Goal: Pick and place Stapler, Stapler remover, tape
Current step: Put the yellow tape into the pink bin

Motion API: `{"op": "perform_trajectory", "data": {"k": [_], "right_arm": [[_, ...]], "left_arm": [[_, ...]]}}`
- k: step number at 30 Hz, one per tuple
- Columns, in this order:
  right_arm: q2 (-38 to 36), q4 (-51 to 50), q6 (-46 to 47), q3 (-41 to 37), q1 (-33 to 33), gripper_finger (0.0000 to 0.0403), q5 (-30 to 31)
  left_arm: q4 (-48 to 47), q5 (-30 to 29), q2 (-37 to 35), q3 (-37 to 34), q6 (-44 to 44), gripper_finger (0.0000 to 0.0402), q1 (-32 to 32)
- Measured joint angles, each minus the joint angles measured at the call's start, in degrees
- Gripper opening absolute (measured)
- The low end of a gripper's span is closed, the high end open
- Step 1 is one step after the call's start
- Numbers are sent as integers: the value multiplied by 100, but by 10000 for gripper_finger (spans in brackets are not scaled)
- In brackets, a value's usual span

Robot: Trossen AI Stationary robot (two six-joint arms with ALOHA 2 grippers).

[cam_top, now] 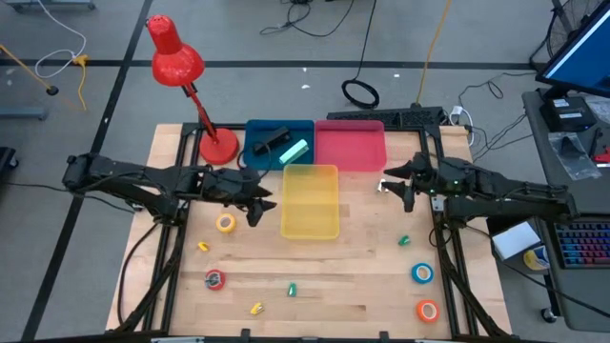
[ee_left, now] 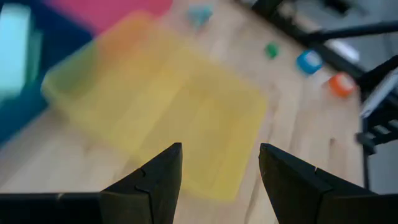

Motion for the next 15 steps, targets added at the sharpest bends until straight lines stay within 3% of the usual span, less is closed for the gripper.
{"op": "perform_trajectory", "data": {"k": [8,15], "right_arm": [[-524,88,135,-414,0,199,-5],[-911,87,159,-609,0,199,25]], "left_arm": [[-1926,1,-271,-2,-1087,214,-90],[-2861,22,-387,1,-1677,214,-110]]}}
